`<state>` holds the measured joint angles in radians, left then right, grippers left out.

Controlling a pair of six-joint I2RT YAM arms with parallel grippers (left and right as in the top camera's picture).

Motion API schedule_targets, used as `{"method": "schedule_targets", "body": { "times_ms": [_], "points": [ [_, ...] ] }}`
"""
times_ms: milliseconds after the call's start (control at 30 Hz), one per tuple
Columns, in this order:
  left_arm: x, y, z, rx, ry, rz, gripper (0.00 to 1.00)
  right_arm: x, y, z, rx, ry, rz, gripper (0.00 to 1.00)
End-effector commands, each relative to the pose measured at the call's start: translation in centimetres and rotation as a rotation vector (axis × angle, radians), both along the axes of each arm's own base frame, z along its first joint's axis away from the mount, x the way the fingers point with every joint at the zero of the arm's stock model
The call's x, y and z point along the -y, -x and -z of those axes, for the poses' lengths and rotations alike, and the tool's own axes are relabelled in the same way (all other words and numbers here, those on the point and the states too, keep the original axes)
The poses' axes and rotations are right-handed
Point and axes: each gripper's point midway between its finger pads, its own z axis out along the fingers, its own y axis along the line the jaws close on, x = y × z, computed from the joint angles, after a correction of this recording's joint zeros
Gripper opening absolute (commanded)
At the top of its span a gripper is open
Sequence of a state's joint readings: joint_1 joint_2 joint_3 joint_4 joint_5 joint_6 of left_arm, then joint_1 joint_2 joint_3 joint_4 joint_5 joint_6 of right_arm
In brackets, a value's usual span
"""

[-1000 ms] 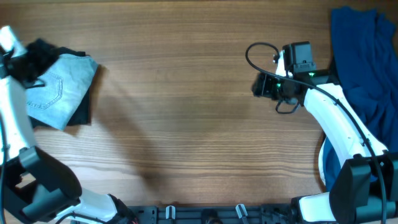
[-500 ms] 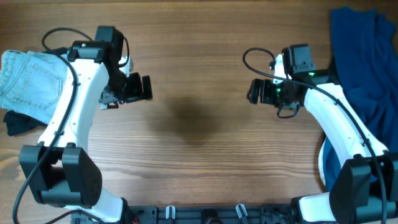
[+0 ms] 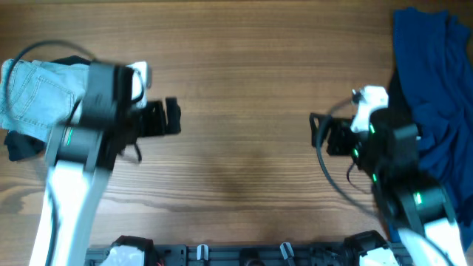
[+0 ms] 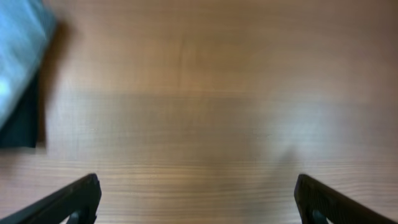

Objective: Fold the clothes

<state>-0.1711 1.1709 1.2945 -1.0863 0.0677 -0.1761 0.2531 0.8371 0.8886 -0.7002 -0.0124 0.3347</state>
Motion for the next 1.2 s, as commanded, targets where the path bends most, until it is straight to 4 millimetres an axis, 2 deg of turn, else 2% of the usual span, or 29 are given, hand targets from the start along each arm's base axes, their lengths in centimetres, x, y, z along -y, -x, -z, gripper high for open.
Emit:
{"method": "schedule_targets", "body": {
  "times_ms": [0, 133, 233, 467, 667, 800, 1000, 1067, 1167],
  "points": [
    [-0.7, 3.2, -0.6, 0.134, 0.002, 0.003, 1.00, 1.1, 1.7, -0.2, 0.076, 0.020, 0.020, 1.00],
    [-1.1, 5.4, -1.2, 0.225, 0.018, 0.002, 1.00, 1.3, 2.5, 0.2, 0.070, 0.022, 0.020, 1.00],
    [-1.1, 5.4, -2.0, 0.267, 0.026, 0.002, 1.00, 1.2, 2.4, 0.9, 0.043, 0.029, 0.019, 1.00],
    [-1.2, 6.0, -1.2, 0.223, 0.018, 0.002, 1.00, 1.0, 1.5, 3.0, -0.045, 0.053, 0.017, 1.00],
    [-1.2, 6.0, -1.2, 0.223, 0.018, 0.003, 1.00, 0.7, 0.5, 6.6, -0.181, 0.091, 0.013, 1.00],
    [-1.2, 6.0, -1.2, 0.223, 0.018, 0.002, 1.00, 0.8, 0.7, 5.8, -0.152, 0.083, 0.014, 1.00],
    [-1.2, 6.0, -1.2, 0.223, 0.018, 0.002, 1.00, 2.5, 2.4, 1.2, 0.081, 0.140, -0.008, 1.00],
    [-1.2, 6.0, -1.2, 0.223, 0.018, 0.002, 1.00, 3.1, 3.2, 1.5, 0.159, 0.149, -0.003, 1.00],
    [-1.2, 6.0, -1.2, 0.223, 0.018, 0.003, 1.00, 3.3, 3.8, 3.4, 0.235, 0.115, 0.003, 1.00]
  ]
}}
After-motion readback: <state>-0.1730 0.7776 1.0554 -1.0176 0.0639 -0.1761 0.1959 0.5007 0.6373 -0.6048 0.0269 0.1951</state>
